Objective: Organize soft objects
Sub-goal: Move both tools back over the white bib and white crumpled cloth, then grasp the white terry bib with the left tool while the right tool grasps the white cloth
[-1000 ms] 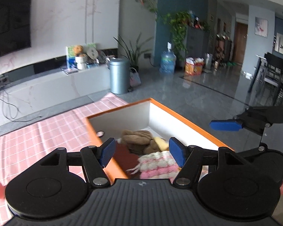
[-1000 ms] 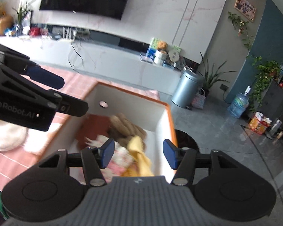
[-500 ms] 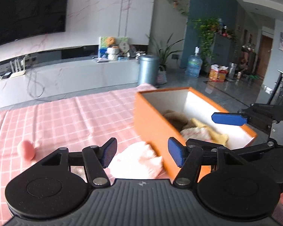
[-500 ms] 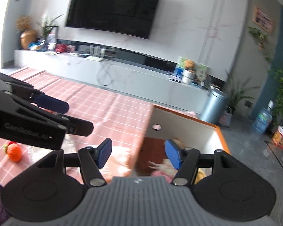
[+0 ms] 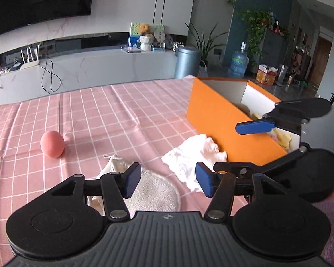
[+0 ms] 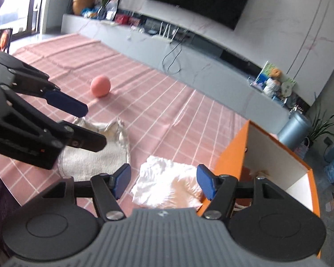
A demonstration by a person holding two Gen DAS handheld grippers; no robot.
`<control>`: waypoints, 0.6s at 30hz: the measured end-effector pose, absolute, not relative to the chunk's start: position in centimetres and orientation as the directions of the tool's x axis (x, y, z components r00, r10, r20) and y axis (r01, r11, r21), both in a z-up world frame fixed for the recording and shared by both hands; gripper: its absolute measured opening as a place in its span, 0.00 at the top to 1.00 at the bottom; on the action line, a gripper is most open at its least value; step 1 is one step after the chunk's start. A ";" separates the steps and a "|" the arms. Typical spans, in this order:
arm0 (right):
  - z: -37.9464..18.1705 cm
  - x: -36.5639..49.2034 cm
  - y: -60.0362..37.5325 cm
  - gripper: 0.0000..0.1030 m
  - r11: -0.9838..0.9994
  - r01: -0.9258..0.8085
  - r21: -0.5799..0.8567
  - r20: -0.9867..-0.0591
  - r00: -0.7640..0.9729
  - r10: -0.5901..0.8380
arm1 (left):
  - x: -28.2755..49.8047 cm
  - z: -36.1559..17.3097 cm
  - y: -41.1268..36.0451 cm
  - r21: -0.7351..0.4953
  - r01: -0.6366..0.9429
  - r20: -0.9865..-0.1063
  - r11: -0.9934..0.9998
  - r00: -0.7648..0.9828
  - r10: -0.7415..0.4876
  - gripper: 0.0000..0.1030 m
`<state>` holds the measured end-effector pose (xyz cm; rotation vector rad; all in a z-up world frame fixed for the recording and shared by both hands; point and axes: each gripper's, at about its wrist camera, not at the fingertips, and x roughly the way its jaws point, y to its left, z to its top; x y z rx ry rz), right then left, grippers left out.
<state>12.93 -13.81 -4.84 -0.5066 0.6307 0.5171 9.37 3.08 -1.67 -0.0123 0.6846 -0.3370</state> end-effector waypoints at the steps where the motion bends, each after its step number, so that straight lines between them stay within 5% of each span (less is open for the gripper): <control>1: -5.2 13.5 -13.6 0.37 0.750 -0.602 -0.276 -0.681 0.673 0.290 | 9.5 -1.9 3.3 -0.119 0.298 -0.627 0.947 0.717 -0.304 0.35; 9: -7.5 16.0 -12.1 0.36 0.711 -0.640 -0.291 -0.767 0.601 0.227 | 10.9 -3.9 5.3 -0.127 0.346 -0.706 0.930 0.626 -0.330 0.47; 16: -8.7 19.3 -11.9 0.36 0.693 -0.673 -0.260 -0.838 0.513 0.183 | 13.7 -4.9 6.0 -0.123 0.351 -0.778 0.928 0.547 -0.310 0.41; 18: -9.0 20.5 -11.7 0.27 0.710 -0.670 -0.219 -0.866 0.469 0.175 | 14.6 -5.2 6.9 -0.139 0.316 -0.798 0.939 0.526 -0.295 0.36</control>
